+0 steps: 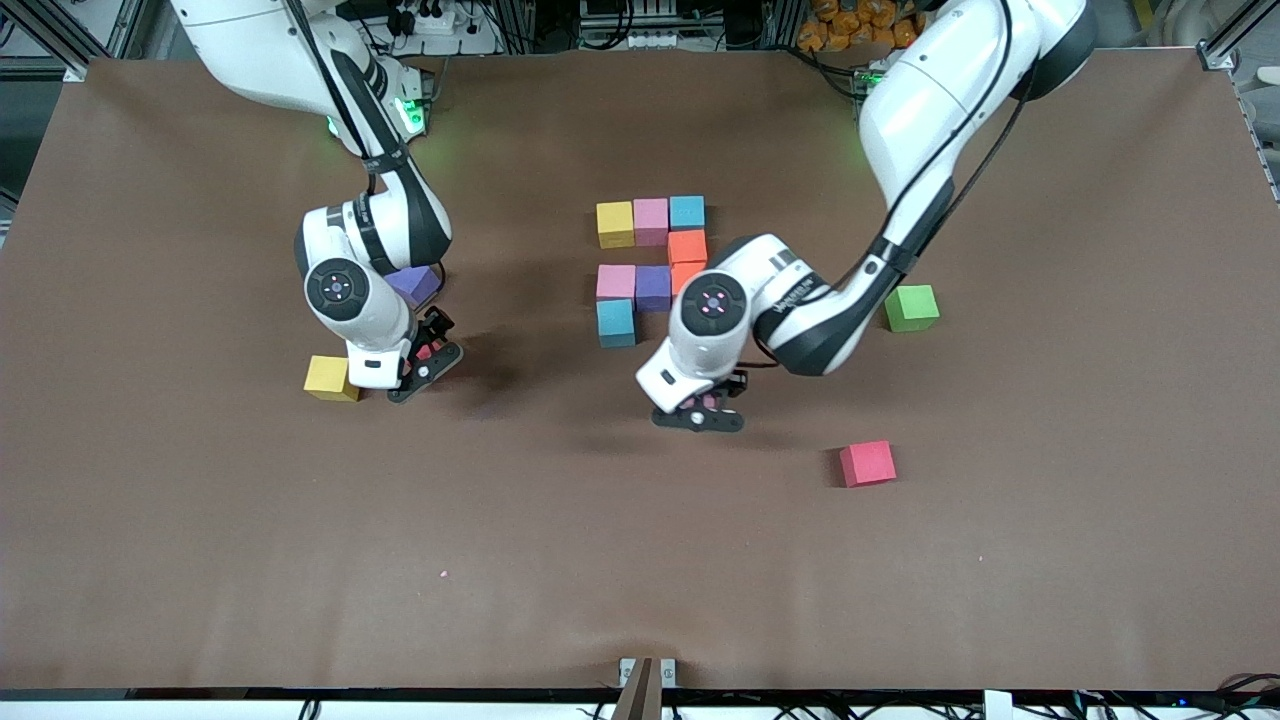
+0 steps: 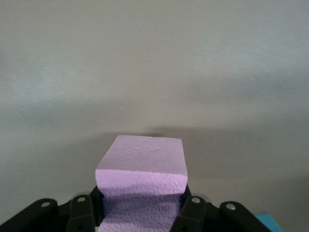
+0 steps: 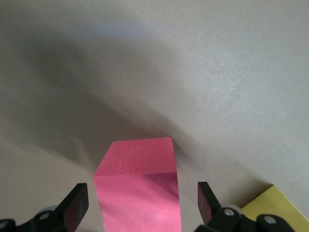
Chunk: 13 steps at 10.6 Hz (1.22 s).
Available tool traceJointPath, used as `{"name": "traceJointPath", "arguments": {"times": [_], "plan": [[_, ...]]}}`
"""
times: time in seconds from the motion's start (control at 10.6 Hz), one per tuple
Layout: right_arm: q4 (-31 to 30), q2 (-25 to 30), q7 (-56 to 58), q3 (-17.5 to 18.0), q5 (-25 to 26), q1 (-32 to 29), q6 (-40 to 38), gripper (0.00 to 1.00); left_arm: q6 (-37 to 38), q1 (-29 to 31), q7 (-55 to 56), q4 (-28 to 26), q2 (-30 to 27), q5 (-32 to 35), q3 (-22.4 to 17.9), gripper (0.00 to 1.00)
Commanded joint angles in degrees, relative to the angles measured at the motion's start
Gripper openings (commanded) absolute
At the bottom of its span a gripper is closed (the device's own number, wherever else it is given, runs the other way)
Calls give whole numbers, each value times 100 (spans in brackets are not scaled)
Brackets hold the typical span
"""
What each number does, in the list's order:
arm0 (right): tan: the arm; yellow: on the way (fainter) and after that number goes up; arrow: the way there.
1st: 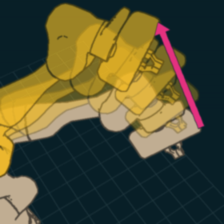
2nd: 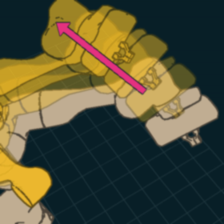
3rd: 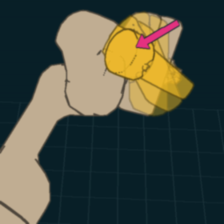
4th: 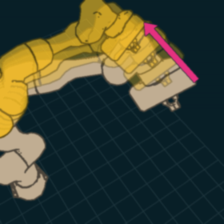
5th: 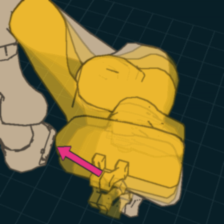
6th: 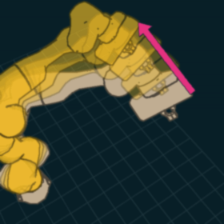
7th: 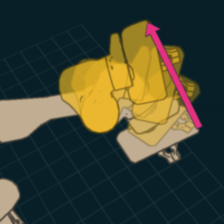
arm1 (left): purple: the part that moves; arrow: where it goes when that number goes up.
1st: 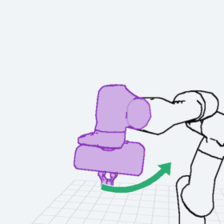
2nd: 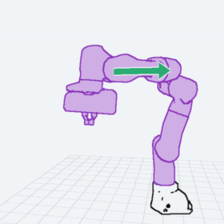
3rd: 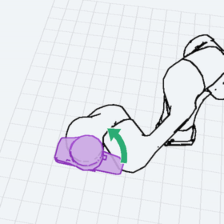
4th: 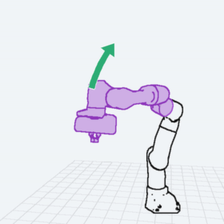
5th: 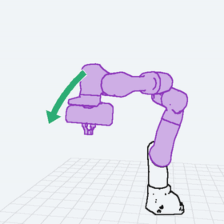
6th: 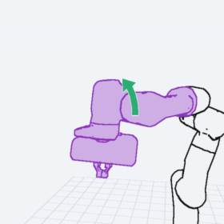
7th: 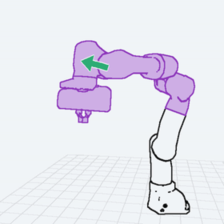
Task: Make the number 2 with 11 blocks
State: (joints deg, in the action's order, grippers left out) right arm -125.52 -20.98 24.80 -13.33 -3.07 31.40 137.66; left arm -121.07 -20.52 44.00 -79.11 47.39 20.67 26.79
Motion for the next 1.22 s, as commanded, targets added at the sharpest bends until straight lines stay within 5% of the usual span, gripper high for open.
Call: {"name": "traceJointPath", "arguments": {"times": [0.0, 0.19, 0.47, 0.75, 1.13], "plan": [[-262, 147, 69, 76, 87, -151, 251, 100, 233, -581, 134, 535, 278, -369, -330, 32], [-262, 130, 60, 76, 79, -169, 279, 100, 260, -1328, 126, 940, 445, -1009, -1164, 32], [-262, 86, 60, 85, 61, -178, 393, 100, 251, -1673, 126, 1170, 691, -1091, -1369, 32], [-254, 77, 51, 85, 43, -178, 393, 31, 251, -1771, 143, 1187, 745, -1161, -1361, 32], [123, 156, 42, 85, 35, -187, 201, 24, 260, -1841, 608, 1390, 859, -1433, -1369, 32]]}}
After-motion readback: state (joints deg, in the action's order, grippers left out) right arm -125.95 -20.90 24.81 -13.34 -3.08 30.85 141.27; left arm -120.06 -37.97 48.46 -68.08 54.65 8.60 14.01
